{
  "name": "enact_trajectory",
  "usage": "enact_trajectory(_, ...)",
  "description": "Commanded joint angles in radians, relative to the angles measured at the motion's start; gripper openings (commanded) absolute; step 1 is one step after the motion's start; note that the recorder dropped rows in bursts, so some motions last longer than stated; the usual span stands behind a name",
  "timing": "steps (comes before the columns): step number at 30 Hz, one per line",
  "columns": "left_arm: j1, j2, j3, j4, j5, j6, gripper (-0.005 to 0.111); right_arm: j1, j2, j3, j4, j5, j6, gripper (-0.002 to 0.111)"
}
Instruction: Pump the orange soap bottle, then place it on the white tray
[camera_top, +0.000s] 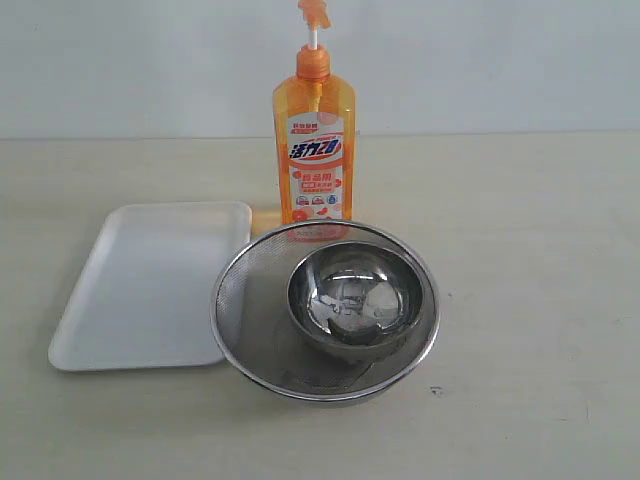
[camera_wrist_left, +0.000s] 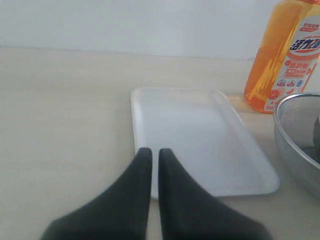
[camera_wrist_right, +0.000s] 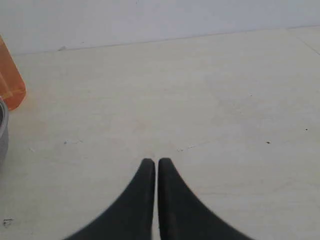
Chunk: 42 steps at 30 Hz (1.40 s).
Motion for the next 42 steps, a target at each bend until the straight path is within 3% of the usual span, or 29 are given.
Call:
enact_trajectory(1, 0.004, -0.003, 0.004, -0.003, -0.005, -0.009, 0.005, -0.003, -0.005, -0.001, -0.001, -0.005, -0.004, 0.0)
enact_trajectory(40, 0.004, -0.003, 0.004, -0.002, -0.005, -0.002, 0.005, -0.003, -0.005, -0.001, 0.0, -0.041, 0.02, 0.0)
enact_trajectory(42, 0.004, -0.003, 0.004, -0.002, -0.005, -0.002, 0.005, -0.003, -0.005, -0.056, 0.003, -0.056, 0.044, 0.0)
